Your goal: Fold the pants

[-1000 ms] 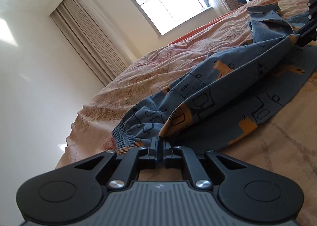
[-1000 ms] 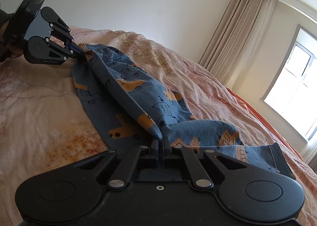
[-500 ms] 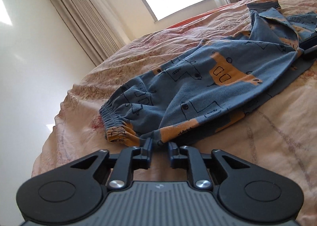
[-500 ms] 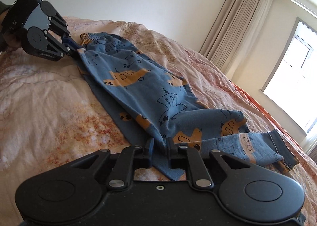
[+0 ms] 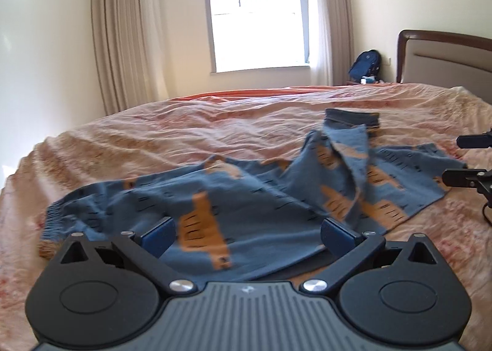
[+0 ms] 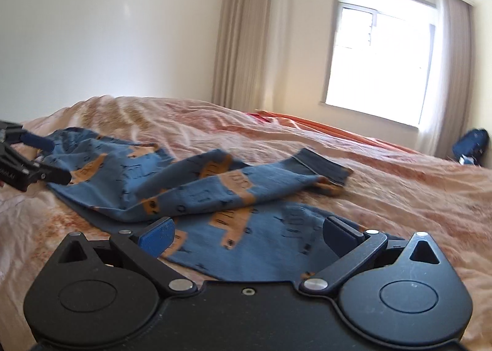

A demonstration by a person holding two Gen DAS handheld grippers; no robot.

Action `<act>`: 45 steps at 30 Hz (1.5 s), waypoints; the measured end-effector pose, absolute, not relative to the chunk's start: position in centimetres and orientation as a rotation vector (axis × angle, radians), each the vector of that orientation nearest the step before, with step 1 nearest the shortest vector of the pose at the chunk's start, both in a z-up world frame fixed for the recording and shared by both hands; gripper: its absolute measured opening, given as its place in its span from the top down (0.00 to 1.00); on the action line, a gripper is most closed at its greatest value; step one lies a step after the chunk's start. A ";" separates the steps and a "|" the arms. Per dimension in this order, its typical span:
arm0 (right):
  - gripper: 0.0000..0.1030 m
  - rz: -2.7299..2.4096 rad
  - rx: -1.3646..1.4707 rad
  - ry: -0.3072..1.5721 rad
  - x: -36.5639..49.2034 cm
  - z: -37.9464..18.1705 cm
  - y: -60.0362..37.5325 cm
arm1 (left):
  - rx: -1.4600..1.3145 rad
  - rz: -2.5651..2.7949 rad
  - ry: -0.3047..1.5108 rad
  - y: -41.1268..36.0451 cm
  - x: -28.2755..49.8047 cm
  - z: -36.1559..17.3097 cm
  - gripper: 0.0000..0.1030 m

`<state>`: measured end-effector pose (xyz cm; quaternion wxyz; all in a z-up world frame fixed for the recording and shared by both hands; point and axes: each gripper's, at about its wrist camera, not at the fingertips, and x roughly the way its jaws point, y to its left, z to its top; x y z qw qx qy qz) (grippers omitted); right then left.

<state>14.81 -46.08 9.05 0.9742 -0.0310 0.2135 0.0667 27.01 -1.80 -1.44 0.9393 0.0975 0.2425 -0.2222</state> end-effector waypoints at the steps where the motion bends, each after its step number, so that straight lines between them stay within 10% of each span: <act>1: 0.01 0.097 -0.015 0.446 14.8 8.9 -47.8 | 0.190 -0.476 0.495 -2.9 27.2 -1.6 0.00; 9: 0.02 -0.057 0.234 0.548 18.1 7.8 -58.3 | 0.110 -0.583 0.516 -11.3 28.6 -3.5 0.00; 12: 0.18 -0.060 0.277 0.643 20.7 5.8 -61.4 | 0.081 -0.566 0.544 -12.3 29.6 -4.1 0.05; 17: 0.49 -0.072 0.309 0.752 23.5 2.9 -63.6 | 0.050 -0.578 0.602 -12.4 30.7 -4.8 0.50; 20: 0.86 -0.017 0.245 0.749 23.9 3.4 -62.8 | 0.082 -0.584 0.625 -13.0 30.9 -5.0 0.91; 22: 0.93 -0.007 0.159 0.749 24.3 4.2 -61.9 | 0.093 -0.590 0.623 -13.3 30.8 -5.1 0.96; 30: 0.92 -0.020 -0.100 0.716 25.7 5.9 -60.2 | 0.119 -0.621 0.580 -13.8 29.4 -4.4 0.98; 38: 0.35 0.005 -0.113 0.684 27.6 7.3 -59.0 | 0.072 -0.618 0.609 -13.5 29.5 -5.6 0.98; 45: 0.35 0.174 -0.032 0.665 34.6 8.9 -53.2 | 0.018 -0.618 0.611 -12.8 29.6 -6.5 0.98</act>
